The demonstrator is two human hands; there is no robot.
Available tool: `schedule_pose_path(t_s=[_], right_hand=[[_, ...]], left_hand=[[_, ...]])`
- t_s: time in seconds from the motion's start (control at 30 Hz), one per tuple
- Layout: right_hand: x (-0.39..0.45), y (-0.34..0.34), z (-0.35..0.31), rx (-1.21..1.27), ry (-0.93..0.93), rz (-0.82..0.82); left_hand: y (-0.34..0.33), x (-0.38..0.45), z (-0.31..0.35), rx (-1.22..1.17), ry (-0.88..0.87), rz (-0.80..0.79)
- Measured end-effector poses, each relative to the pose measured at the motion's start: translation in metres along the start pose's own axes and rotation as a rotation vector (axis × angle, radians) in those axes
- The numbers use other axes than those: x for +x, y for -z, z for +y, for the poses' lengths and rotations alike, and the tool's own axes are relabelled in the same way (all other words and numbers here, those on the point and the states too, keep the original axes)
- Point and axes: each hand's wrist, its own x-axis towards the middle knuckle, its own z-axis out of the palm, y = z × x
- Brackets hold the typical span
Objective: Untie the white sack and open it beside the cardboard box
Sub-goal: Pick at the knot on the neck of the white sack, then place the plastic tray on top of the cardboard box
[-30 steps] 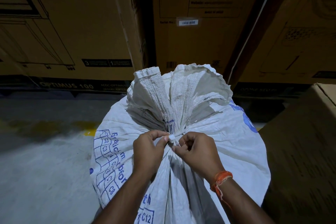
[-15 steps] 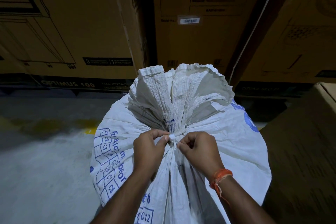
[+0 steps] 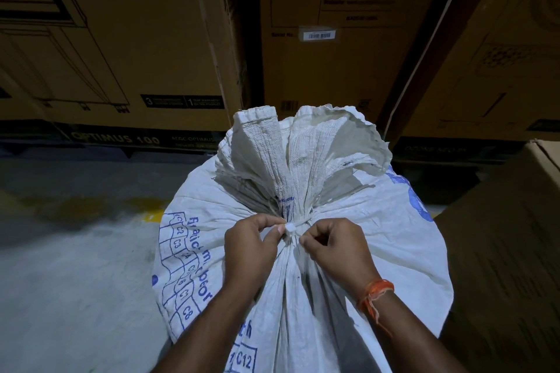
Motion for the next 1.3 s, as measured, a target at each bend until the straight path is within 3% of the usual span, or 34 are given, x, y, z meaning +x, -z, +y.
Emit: schedule_pose_path(t_s=[0.1,0.2,0.3,0.4,0.83,1.03,1.17,1.3], right_hand=[[-0.002,0.001,-0.003,0.119,-0.035,-0.076],[-0.004,0.012,-0.007,0.462,-0.179,-0.208],[-0.005,0.017,-0.006,0.718,-0.336,-0.128],[-0.013,0.017,-0.003,0.784,-0.415,-0.020],[-0.111,0.064,0.003,0.682,-0.390,0.170],[-0.156,0.088,0.007,0.554,-0.329,0.299],[-0.194,0.121,0.010,0.418,-0.237,0.382],[-0.230,0.163,0.018,0.376,-0.175,0.465]], left_hand=[[0.005,-0.004,0.005,0.005,-0.029,-0.002],[0.012,-0.010,0.012,-0.010,-0.048,-0.010],[0.018,-0.027,0.019,-0.040,-0.074,-0.030],[0.024,-0.048,0.024,-0.068,-0.109,-0.049],[0.036,-0.151,0.047,0.010,-0.240,-0.168],[0.050,-0.190,0.052,-0.239,-0.169,-0.300],[0.063,-0.203,0.057,-0.336,-0.146,-0.204],[0.060,-0.207,0.082,-0.131,-0.340,-0.117]])
